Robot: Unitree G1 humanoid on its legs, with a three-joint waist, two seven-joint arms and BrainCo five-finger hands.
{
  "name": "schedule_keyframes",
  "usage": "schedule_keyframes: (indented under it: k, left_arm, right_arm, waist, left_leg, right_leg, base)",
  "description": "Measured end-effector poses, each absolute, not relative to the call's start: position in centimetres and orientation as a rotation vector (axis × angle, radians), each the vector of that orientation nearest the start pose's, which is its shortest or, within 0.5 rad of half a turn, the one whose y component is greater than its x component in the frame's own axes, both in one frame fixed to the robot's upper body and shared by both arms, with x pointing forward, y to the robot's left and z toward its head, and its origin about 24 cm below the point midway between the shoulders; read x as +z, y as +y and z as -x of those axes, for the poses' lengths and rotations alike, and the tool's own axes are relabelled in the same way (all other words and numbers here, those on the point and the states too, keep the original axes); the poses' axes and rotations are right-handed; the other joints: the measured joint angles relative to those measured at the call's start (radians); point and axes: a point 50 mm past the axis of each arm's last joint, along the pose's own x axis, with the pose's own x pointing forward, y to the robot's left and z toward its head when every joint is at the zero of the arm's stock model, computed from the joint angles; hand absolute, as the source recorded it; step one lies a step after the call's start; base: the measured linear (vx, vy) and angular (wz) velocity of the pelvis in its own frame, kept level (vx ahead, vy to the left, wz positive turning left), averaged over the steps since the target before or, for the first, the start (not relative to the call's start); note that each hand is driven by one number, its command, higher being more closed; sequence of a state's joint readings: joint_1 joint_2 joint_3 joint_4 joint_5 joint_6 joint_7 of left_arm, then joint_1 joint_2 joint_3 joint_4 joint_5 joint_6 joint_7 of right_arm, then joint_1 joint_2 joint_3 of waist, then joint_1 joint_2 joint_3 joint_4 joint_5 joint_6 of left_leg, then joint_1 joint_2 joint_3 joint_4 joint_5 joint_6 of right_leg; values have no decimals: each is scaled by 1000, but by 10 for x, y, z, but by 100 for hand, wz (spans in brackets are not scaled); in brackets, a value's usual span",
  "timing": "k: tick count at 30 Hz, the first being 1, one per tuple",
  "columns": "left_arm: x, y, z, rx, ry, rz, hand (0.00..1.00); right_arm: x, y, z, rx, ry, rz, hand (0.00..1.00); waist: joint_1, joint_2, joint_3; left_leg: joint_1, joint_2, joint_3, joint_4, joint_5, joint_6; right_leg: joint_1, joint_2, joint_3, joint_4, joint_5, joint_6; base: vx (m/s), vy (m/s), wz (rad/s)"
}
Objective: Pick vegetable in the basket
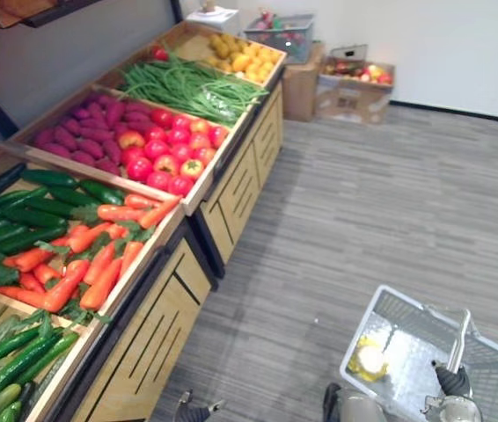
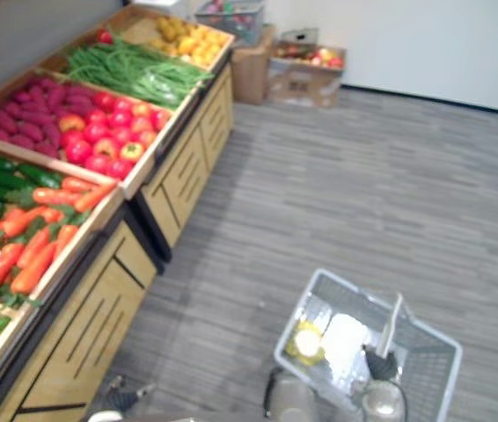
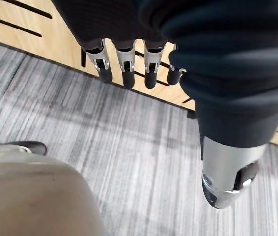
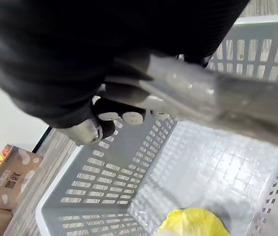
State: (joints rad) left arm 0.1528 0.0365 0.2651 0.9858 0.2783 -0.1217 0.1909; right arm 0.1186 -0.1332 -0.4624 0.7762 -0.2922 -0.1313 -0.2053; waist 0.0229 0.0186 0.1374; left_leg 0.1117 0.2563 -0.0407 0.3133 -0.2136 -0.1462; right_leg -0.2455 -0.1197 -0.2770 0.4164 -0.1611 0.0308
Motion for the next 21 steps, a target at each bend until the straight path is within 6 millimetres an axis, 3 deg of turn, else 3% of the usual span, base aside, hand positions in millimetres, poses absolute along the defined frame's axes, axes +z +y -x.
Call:
schedule_keyframes:
  k: [2,3,4,6,7,8,12,16,18,19,21]
  left_arm:
    - [-153,214,-85,317,1007,-261,0]
    - [-153,214,-85,319,1007,-264,0]
    - [-153,216,-86,320,1004,-268,0]
    - [-152,216,-86,333,999,-275,0]
    - [-152,216,-87,343,996,-277,0]
    - [-152,217,-87,349,997,-279,0]
    - [-152,217,-86,369,1016,-280,0]
    - [-154,221,-78,398,1046,-274,0]
    - [-156,220,-70,404,1075,-266,0]
    - [-157,220,-69,405,1084,-266,0]
    - [-159,223,-60,398,1121,-279,0]
  right_arm:
    - [-114,-288,-113,-594,804,313,100]
    - [-116,-290,-107,-608,822,309,100]
    - [-118,-293,-100,-638,843,299,100]
    - [-119,-301,-93,-690,865,283,100]
    - [-117,-305,-93,-713,861,277,100]
    - [-117,-306,-92,-725,863,270,100]
    - [-113,-311,-99,-755,839,257,100]
    - [-114,-295,-111,-727,809,224,100]
    - [-114,-286,-119,-687,792,224,100]
    - [-114,-285,-119,-684,792,222,100]
    - [-115,-283,-120,-670,796,225,100]
  waist:
    - [-2,-4,4]
    - [-1,-6,5]
    - [-2,-9,7]
    - [-7,-7,8]
    - [-5,-4,8]
    - [-4,-6,8]
    - [13,-9,15]
    - [30,-28,24]
    - [54,-39,24]
    - [57,-40,23]
    - [60,-58,25]
  left_leg:
    - [-99,26,23,160,67,-5]
    - [-117,40,54,185,65,-8]
    - [-148,54,149,196,63,-7]
    - [-183,50,318,105,87,24]
    - [-214,39,399,21,146,43]
    - [-220,32,432,-1,152,46]
    - [-209,-64,437,-225,231,69]
    - [-210,-102,410,-247,243,83]
    - [-190,-120,415,-277,246,93]
    - [-186,-126,417,-281,243,100]
    - [-149,-170,445,-266,207,124]
  right_leg:
    - [99,-8,-87,-80,-1,-6]
    - [135,-15,-120,-104,0,-8]
    - [192,-23,-173,-147,2,-10]
    - [252,-42,-264,-186,5,-8]
    - [257,-47,-304,-189,5,-6]
    - [258,-51,-324,-187,7,-3]
    - [255,-89,-419,-228,37,43]
    - [296,-105,-446,-261,56,74]
    - [302,-118,-439,-254,57,78]
    - [302,-126,-439,-249,52,84]
    - [291,-202,-423,-160,-17,137]
  base:
    - [224,-258,117]
    - [186,-180,121]
    - [175,-161,126]
    - [123,-72,132]
    - [80,1,97]
    - [71,49,109]
    - [49,139,89]
    - [-8,125,48]
    - [-35,101,1]
    - [-41,106,1]
    - [3,146,6]
